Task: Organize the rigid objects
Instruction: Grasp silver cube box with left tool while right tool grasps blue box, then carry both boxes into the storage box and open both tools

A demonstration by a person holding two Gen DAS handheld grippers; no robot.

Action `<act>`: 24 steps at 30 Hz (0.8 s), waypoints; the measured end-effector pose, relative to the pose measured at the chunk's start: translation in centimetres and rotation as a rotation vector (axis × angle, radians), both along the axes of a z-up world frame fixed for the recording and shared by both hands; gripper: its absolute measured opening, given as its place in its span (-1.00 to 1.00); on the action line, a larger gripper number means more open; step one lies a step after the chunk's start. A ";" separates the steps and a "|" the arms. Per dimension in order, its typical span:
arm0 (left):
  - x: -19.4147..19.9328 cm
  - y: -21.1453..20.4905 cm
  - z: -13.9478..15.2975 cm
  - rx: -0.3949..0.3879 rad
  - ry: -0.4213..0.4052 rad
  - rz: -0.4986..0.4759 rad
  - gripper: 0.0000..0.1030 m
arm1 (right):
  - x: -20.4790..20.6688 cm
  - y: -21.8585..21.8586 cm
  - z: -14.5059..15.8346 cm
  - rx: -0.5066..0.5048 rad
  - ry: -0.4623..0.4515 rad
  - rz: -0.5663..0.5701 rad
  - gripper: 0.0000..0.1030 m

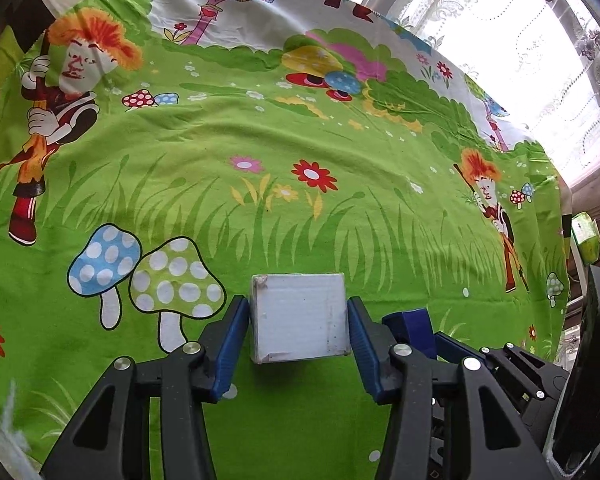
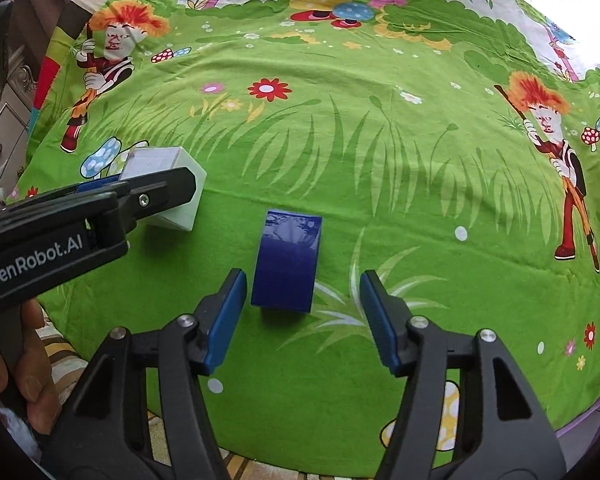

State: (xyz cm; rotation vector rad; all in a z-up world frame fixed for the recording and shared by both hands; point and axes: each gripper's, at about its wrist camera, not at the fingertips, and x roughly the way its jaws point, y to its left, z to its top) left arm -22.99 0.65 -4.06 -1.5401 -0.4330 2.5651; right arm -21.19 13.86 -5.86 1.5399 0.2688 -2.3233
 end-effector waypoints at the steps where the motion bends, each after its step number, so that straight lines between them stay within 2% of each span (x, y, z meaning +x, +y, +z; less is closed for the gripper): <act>1: 0.1 0.0 0.1 -0.002 0.004 -0.001 -0.02 | 0.0 -0.1 0.1 0.007 0.011 0.000 -0.08; 4: 0.4 0.1 0.3 -0.010 0.017 -0.001 -0.02 | 0.0 -0.2 0.2 0.008 0.017 0.002 -0.37; 14: 3.2 1.7 2.4 -0.008 0.064 -0.037 -0.03 | 2.2 1.7 2.6 0.011 0.096 -0.042 -0.38; 24: 7.8 7.6 5.1 0.040 0.099 -0.185 -0.03 | 7.5 7.6 6.1 0.008 0.174 -0.152 -0.38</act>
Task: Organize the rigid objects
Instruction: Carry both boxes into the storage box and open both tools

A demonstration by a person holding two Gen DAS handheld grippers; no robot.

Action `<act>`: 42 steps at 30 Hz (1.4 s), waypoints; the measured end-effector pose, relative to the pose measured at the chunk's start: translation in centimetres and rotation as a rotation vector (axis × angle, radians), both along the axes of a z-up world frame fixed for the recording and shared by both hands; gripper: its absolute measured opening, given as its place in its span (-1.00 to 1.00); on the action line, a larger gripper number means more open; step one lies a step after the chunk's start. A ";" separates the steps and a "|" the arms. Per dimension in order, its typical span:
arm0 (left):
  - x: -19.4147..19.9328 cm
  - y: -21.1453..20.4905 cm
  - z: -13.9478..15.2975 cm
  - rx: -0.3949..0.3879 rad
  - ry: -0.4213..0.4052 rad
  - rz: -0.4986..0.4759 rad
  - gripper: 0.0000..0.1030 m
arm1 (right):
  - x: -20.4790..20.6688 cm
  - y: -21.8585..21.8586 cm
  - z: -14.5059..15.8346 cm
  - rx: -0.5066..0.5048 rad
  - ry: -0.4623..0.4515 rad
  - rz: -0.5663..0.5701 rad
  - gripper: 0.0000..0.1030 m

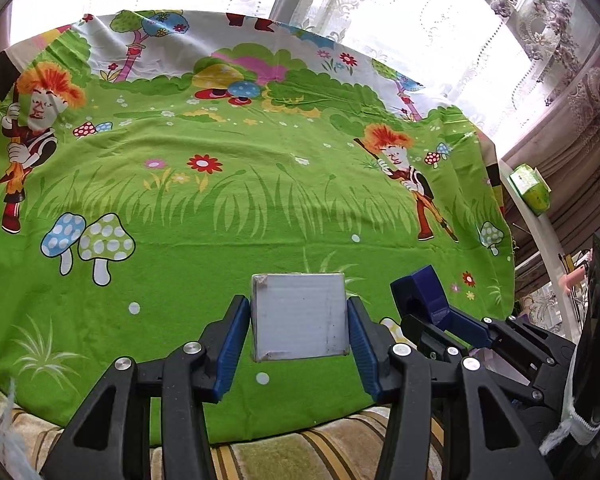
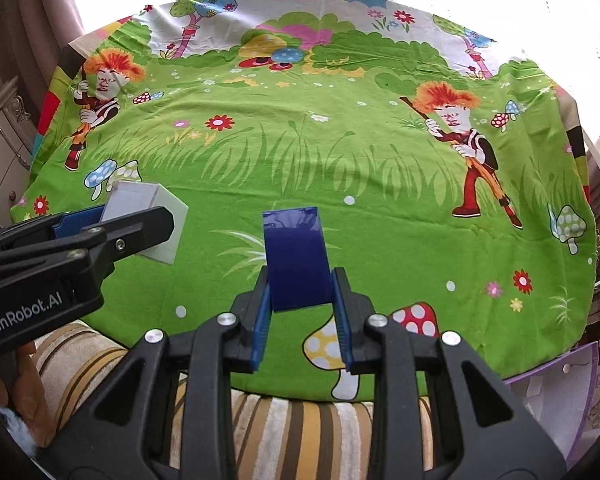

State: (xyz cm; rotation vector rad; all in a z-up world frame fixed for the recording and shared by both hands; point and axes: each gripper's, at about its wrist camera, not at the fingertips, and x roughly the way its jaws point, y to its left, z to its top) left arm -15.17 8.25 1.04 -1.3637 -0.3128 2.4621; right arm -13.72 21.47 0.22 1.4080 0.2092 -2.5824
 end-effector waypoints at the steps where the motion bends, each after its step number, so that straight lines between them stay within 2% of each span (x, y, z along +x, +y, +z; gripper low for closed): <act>1: 0.5 0.8 0.2 0.004 0.005 -0.021 -0.03 | 0.6 0.7 0.2 -0.001 0.005 -0.011 -0.38; 6: 3.4 5.1 1.5 0.027 0.029 -0.133 -0.03 | 4.0 5.3 1.6 -0.004 0.029 -0.086 -0.37; 14: 8.3 12.4 3.3 0.046 0.066 -0.315 -0.03 | 9.9 14.9 3.4 0.005 0.052 -0.268 -0.37; 23: 13.5 19.2 3.4 0.058 0.055 -0.506 -0.03 | 16.0 23.6 4.4 0.001 0.082 -0.452 -0.37; 29: 15.7 21.8 3.0 0.051 0.034 -0.593 -0.01 | 18.3 27.2 4.3 -0.002 0.094 -0.542 -0.37; 32: 15.8 22.0 2.4 0.063 -0.005 -0.603 0.18 | 19.0 27.8 4.3 -0.011 0.099 -0.561 -0.35; 33: 15.9 21.9 2.2 0.068 -0.016 -0.602 0.29 | 19.2 27.8 4.3 -0.010 0.101 -0.565 -0.24; 34: 15.9 21.8 2.1 0.072 -0.026 -0.600 0.33 | 19.6 27.8 4.4 -0.007 0.106 -0.567 -0.04; 36: 16.0 21.4 1.9 0.084 -0.044 -0.597 0.36 | 20.2 27.6 4.8 -0.006 0.120 -0.574 0.20; 40: 16.7 20.4 0.9 0.103 -0.110 -0.572 0.40 | 21.8 26.7 5.4 0.005 0.133 -0.575 0.42; 42: 17.3 20.0 0.5 0.101 -0.125 -0.563 0.40 | 22.8 26.1 5.4 0.011 0.132 -0.579 0.44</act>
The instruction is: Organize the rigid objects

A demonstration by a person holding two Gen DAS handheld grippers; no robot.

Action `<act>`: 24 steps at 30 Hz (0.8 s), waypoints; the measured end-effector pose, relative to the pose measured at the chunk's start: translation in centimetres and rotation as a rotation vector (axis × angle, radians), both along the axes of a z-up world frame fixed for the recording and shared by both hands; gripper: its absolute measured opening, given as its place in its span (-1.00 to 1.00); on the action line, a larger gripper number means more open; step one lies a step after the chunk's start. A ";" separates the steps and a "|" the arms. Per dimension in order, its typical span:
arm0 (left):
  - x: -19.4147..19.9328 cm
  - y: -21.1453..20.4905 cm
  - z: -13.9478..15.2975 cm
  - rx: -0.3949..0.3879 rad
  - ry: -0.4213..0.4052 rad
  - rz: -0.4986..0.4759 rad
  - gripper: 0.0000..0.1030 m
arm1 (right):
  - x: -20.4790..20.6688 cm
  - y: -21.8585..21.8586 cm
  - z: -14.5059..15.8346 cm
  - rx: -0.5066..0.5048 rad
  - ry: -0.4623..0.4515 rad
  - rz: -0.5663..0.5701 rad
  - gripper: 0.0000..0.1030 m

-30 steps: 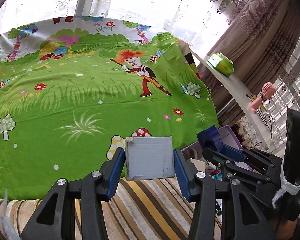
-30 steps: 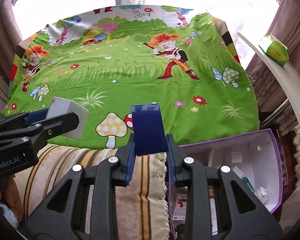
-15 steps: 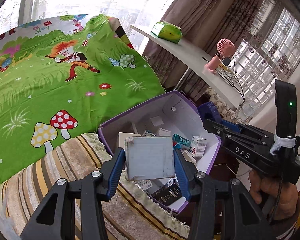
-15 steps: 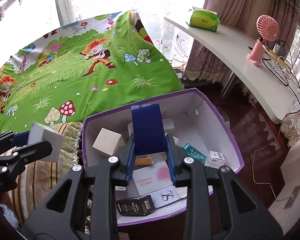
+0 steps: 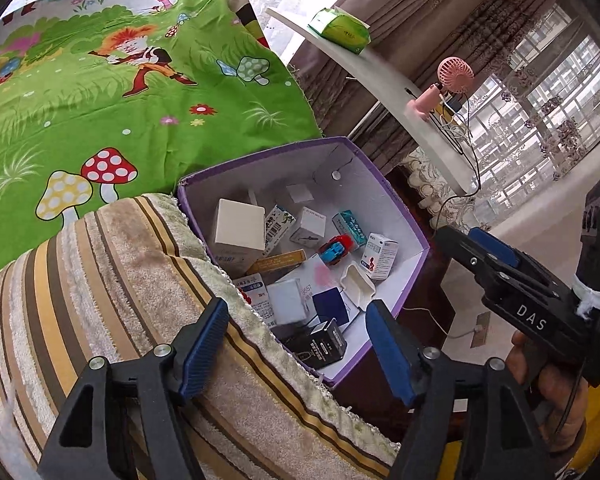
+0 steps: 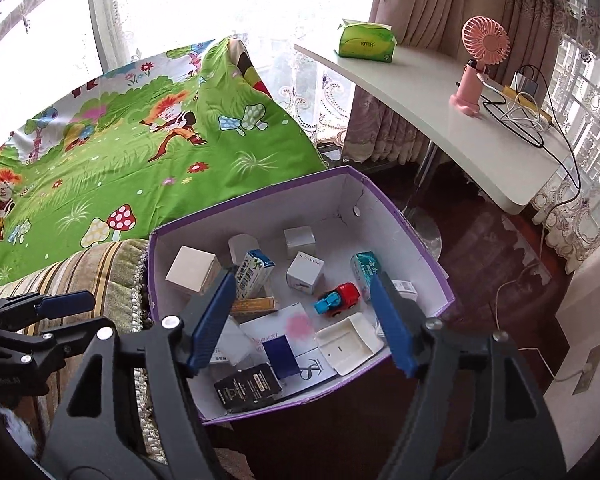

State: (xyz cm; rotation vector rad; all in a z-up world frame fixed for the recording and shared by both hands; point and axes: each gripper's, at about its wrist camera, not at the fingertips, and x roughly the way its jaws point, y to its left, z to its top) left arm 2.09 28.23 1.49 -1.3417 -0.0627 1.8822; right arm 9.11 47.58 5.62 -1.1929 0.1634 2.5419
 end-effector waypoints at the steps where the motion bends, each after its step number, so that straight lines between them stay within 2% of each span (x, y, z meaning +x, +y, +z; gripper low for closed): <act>1: 0.3 -0.3 0.0 0.004 0.005 0.004 0.40 | 0.6 -0.2 0.0 0.000 -0.002 -0.004 0.46; 4: 0.5 -1.1 0.0 0.023 0.001 0.025 0.40 | 2.3 -0.7 -0.4 0.016 -0.015 -0.024 0.48; 8: 1.0 -0.6 0.0 -0.019 0.024 0.019 0.42 | 4.0 -0.7 -1.1 -0.015 -0.029 -0.051 0.49; 14: 1.7 0.4 -0.3 -0.044 0.061 -0.018 0.69 | 4.6 -0.2 -1.7 -0.031 -0.030 -0.078 0.49; 24: 1.8 0.5 -0.4 -0.054 0.068 -0.026 0.71 | 4.5 -0.3 -2.4 -0.034 -0.047 -0.071 0.49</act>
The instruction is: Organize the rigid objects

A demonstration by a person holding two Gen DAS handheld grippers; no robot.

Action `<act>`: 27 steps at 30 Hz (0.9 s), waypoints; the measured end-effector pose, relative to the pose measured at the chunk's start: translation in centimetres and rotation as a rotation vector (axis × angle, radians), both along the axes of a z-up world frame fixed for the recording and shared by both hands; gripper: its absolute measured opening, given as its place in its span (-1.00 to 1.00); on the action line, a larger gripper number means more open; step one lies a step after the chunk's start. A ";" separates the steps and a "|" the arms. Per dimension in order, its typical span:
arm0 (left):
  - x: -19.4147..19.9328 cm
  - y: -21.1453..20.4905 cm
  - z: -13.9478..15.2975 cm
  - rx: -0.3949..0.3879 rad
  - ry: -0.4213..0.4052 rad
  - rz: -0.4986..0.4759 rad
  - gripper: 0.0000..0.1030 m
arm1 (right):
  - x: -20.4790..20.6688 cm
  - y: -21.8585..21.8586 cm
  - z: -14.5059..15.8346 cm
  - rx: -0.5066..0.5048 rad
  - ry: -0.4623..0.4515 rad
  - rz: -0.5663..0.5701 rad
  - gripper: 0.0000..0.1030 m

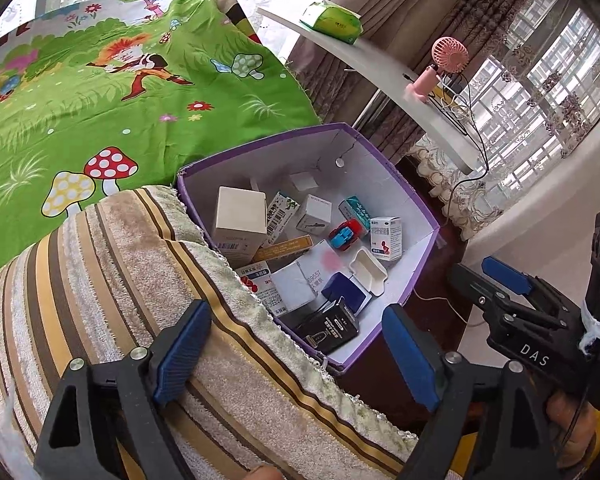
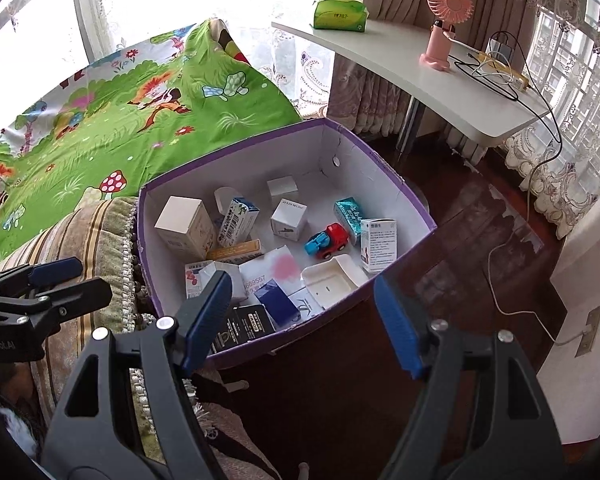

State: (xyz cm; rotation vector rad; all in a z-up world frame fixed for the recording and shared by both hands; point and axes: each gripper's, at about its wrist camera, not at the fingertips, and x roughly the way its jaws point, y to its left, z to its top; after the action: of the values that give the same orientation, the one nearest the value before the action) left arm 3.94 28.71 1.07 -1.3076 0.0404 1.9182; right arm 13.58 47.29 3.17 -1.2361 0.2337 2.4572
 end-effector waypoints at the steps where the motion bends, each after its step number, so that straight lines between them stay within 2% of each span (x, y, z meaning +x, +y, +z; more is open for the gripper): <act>1: 0.0 0.0 0.0 0.000 0.000 0.000 0.71 | 0.0 0.0 0.0 0.001 0.000 -0.001 0.49; 27: 0.0 0.1 -0.1 -0.009 0.004 -0.005 0.71 | -0.1 0.0 -0.2 -0.003 -0.005 0.005 0.49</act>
State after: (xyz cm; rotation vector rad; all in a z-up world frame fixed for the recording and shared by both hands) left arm 3.96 28.83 0.99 -1.3083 0.0542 1.9180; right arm 13.52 47.28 2.98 -1.2456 0.2328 2.4581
